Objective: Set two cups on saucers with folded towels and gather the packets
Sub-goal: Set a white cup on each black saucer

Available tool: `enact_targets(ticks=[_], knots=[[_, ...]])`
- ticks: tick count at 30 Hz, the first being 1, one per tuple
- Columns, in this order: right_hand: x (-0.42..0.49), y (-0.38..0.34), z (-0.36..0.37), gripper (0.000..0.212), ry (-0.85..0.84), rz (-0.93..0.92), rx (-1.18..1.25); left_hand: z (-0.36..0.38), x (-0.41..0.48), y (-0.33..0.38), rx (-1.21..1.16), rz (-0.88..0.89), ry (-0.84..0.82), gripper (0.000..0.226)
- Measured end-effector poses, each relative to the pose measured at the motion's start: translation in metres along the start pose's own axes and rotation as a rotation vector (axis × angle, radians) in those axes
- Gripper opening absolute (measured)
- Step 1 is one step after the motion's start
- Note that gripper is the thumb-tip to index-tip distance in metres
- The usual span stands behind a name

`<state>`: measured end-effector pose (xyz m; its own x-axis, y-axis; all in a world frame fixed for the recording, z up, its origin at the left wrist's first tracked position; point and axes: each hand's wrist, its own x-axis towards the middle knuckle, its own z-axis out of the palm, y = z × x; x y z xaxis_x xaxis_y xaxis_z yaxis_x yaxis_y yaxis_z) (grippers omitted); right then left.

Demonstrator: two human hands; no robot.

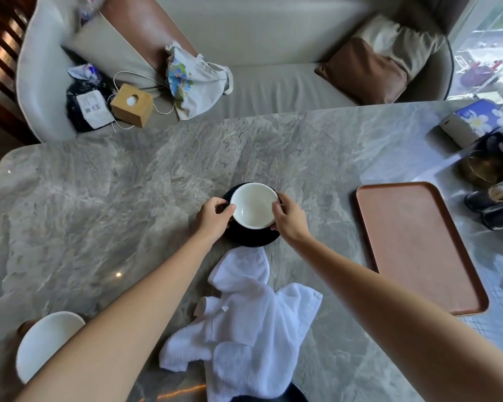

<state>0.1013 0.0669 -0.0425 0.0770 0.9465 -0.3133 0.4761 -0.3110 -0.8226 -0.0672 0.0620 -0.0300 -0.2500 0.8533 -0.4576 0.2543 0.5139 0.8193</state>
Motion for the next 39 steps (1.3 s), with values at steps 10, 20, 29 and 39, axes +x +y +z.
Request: enact_targets(ticks=[10,20,29,39], knots=[[0.001,0.0,-0.004,0.028,-0.061,0.0,0.058,0.005,-0.005,0.002,-0.04,0.034,0.062,0.023],[0.002,-0.004,-0.005,0.033,-0.097,0.041,0.071,0.006,-0.007,-0.001,-0.093,-0.002,0.05,0.021],[-0.006,-0.012,-0.012,0.035,-0.171,0.089,0.1,0.005,-0.009,0.002,-0.069,-0.017,0.039,0.036],[-0.036,-0.04,-0.006,0.024,0.039,-0.417,-0.121,-0.031,-0.066,0.004,-0.112,0.035,0.207,0.06]])
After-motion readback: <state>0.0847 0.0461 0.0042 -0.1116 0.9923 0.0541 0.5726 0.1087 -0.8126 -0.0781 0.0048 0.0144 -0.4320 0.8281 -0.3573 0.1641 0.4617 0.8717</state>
